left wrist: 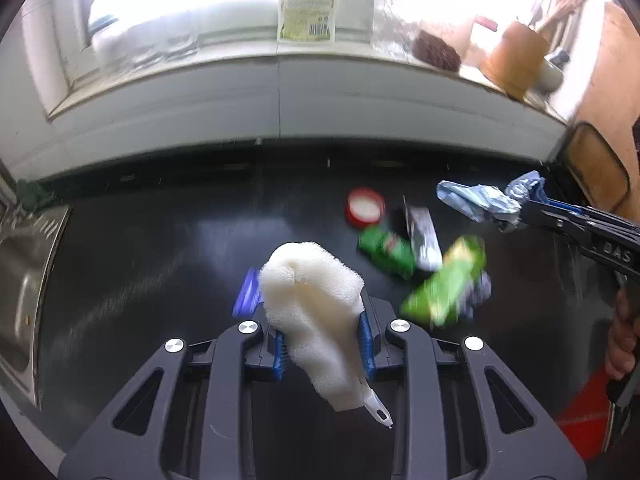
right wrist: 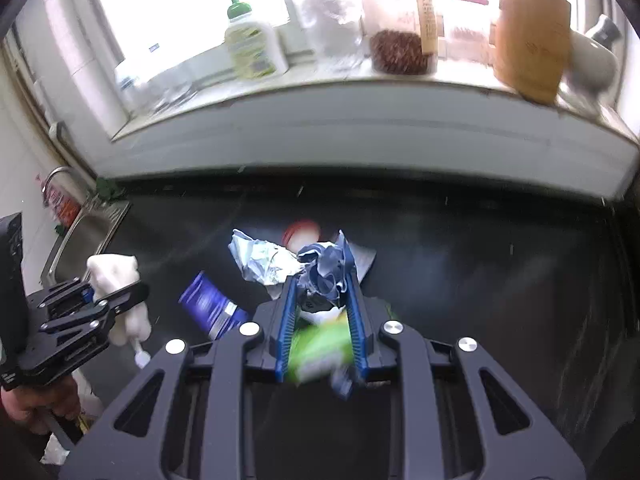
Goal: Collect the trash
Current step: 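Carry the sponge and cloth wad to the black bin while both tools open to drop them, then move both open tools back up over the worktop trash, then grasp the red lid with the left tool while the right tool grasps the blister pack, then carry the red lid and blister pack to the bin while both tools open to drop them, then move both open tools back up over the worktop trash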
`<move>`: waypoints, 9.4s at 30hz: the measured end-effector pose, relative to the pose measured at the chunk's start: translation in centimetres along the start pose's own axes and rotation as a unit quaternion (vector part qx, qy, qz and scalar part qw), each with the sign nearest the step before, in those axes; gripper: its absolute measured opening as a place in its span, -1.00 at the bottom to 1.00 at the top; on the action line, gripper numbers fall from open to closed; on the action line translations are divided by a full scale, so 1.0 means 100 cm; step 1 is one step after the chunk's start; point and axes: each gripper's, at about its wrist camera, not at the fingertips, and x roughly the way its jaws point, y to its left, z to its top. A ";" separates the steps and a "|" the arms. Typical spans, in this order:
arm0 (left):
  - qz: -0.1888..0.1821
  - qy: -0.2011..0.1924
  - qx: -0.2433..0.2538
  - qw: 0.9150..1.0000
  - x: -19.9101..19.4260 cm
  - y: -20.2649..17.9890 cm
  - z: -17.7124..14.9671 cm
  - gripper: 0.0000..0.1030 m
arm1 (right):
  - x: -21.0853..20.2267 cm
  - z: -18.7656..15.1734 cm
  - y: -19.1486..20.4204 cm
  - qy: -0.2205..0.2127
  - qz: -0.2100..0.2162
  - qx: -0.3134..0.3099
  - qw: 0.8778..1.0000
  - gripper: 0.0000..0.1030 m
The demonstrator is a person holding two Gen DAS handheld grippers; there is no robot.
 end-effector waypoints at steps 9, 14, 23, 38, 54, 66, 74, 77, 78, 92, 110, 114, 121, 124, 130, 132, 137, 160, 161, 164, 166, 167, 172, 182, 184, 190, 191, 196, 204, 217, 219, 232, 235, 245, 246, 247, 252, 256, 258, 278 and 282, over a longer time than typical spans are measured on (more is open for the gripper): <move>-0.006 0.013 0.003 1.000 -0.029 0.007 -0.059 -0.48 | -0.039 -0.077 0.046 0.023 0.000 0.000 1.000 -0.51; -0.006 0.005 0.005 1.000 -0.040 0.009 -0.067 -0.48 | -0.049 -0.081 0.061 0.012 0.000 -0.006 1.000 -0.51; 0.043 -0.034 -0.020 0.998 -0.079 0.050 -0.082 -0.48 | -0.041 -0.057 0.126 -0.001 0.042 -0.067 0.997 -0.51; 0.207 -0.034 -0.231 0.950 -0.194 0.224 -0.241 -0.48 | 0.020 -0.116 0.406 0.091 0.236 -0.296 0.921 -0.51; 0.226 -0.011 -0.351 0.909 -0.202 0.300 -0.371 -0.48 | 0.074 -0.223 0.533 0.192 0.244 -0.383 0.870 -0.49; 0.208 0.003 -0.344 0.916 -0.181 0.319 -0.387 -0.40 | 0.105 -0.238 0.558 0.208 0.217 -0.391 0.870 -0.40; 0.204 0.016 -0.331 0.921 -0.164 0.334 -0.395 0.13 | 0.123 -0.243 0.570 0.223 0.211 -0.390 0.868 0.16; 0.206 0.014 -0.334 0.920 -0.166 0.335 -0.397 0.14 | 0.122 -0.241 0.570 0.220 0.211 -0.389 0.869 0.22; 0.207 0.014 -0.335 0.919 -0.167 0.335 -0.397 0.15 | 0.122 -0.240 0.569 0.220 0.211 -0.387 0.870 0.24; 0.191 -0.016 -0.279 0.941 -0.172 0.302 -0.322 0.77 | 0.065 -0.136 0.451 0.116 0.185 -0.286 0.933 0.51; -0.016 -0.043 -0.009 0.999 -0.067 0.062 -0.073 0.78 | -0.030 -0.037 0.069 -0.018 -0.026 0.022 0.999 0.60; -0.031 -0.033 0.023 0.999 -0.040 0.030 -0.049 0.78 | -0.030 -0.037 0.033 -0.016 -0.028 0.052 0.998 0.60; -0.029 -0.012 0.045 0.998 0.000 0.010 -0.017 0.78 | -0.001 -0.016 0.014 -0.001 -0.006 0.064 0.998 0.60; -0.025 0.000 0.053 0.998 0.021 0.008 -0.005 0.78 | 0.026 -0.002 0.009 0.021 0.000 0.074 0.997 0.60; -0.021 0.012 0.071 0.997 0.069 0.005 0.026 0.78 | 0.095 0.021 -0.012 0.075 -0.009 0.090 0.993 0.60; -0.023 0.015 0.081 0.996 0.088 0.003 0.039 0.78 | 0.122 0.026 -0.019 0.099 -0.015 0.092 0.991 0.60; -0.031 0.027 0.110 0.993 0.134 -0.003 0.067 0.78 | 0.172 0.034 -0.029 0.151 -0.009 0.098 0.984 0.59; -0.087 0.063 0.168 0.980 0.243 -0.038 0.111 -0.05 | 0.208 0.054 -0.054 0.194 -0.017 0.043 0.980 -0.88; -0.089 0.066 0.161 0.981 0.243 -0.037 0.113 -0.05 | 0.203 0.054 -0.056 0.190 -0.019 0.039 0.981 -0.88; -0.085 0.057 0.148 0.984 0.229 -0.033 0.116 -0.06 | 0.192 0.058 -0.049 0.180 -0.016 0.035 0.983 -0.90; -0.079 0.049 0.149 0.984 0.216 -0.035 0.115 -0.06 | 0.180 0.063 -0.044 0.167 -0.017 0.029 0.985 -0.90; -0.073 0.043 0.148 0.985 0.206 -0.033 0.115 -0.06 | 0.173 0.062 -0.042 0.160 -0.017 0.026 0.987 -0.90; -0.052 0.027 0.126 0.990 0.161 -0.028 0.106 -0.06 | 0.132 0.060 -0.022 0.124 -0.018 0.002 0.992 -0.90; -0.011 0.012 0.096 0.995 0.049 -0.015 0.020 -0.05 | 0.046 0.014 0.043 0.076 -0.005 -0.036 0.996 -0.90; -0.007 0.017 0.090 0.996 0.037 -0.013 0.001 -0.06 | 0.037 -0.003 0.053 0.074 -0.002 -0.041 0.996 -0.90; -0.003 0.023 0.081 0.996 0.000 -0.002 -0.049 -0.05 | 0.011 -0.046 0.071 0.083 0.003 -0.043 0.996 -0.90; -0.002 0.023 0.081 0.996 -0.004 -0.001 -0.054 -0.05 | 0.009 -0.051 0.074 0.084 0.003 -0.043 0.996 -0.90; 0.001 0.020 0.073 0.997 -0.021 0.004 -0.072 -0.05 | 0.000 -0.068 0.090 0.080 0.003 -0.045 0.996 -0.90; 0.036 -0.003 0.022 0.999 -0.054 0.044 -0.089 -0.05 | -0.008 -0.063 0.140 0.063 0.033 -0.092 0.993 -0.90; 0.187 -0.011 -0.195 0.963 -0.158 0.208 -0.219 -0.05 | 0.022 -0.107 0.386 0.124 0.238 -0.278 0.922 -0.90; 0.207 -0.005 -0.236 0.950 -0.172 0.231 -0.252 -0.05 | 0.027 -0.124 0.420 0.144 0.265 -0.300 0.905 -0.90; 0.242 0.014 -0.381 0.892 -0.192 0.313 -0.407 -0.05 | 0.081 -0.253 0.557 0.258 0.308 -0.400 0.824 -0.90; 0.232 0.021 -0.393 0.890 -0.176 0.325 -0.421 -0.05 | 0.100 -0.270 0.563 0.273 0.292 -0.404 0.823 -0.90; 0.209 0.038 -0.379 0.901 -0.143 0.341 -0.432 -0.05 | 0.136 -0.289 0.573 0.294 0.266 -0.411 0.821 -0.89; 0.204 0.036 -0.380 0.902 -0.142 0.343 -0.432 -0.05 | 0.137 -0.288 0.574 0.295 0.266 -0.410 0.821 -0.89; 0.200 0.036 -0.380 0.902 -0.140 0.344 -0.432 -0.05 | 0.138 -0.288 0.577 0.295 0.267 -0.409 0.821 -0.89; 0.199 0.033 -0.379 0.903 -0.138 0.349 -0.434 0.44 | 0.140 -0.279 0.578 0.301 0.268 -0.401 0.822 -0.87; 0.200 0.032 -0.386 0.900 -0.140 0.350 -0.438 0.45 | 0.143 -0.276 0.581 0.300 0.264 -0.400 0.825 0.14; 0.203 0.031 -0.388 0.898 -0.142 0.350 -0.440 0.49 | 0.138 -0.270 0.579 0.288 0.272 -0.394 0.830 0.36; 0.160 -0.010 -0.250 0.955 -0.148 0.275 -0.309 0.85 | 0.057 -0.098 0.358 0.130 0.178 -0.210 0.953 0.64; 0.105 -0.022 -0.163 0.981 -0.118 0.210 -0.227 0.85 | 0.034 -0.060 0.256 0.089 0.114 -0.133 0.981 0.64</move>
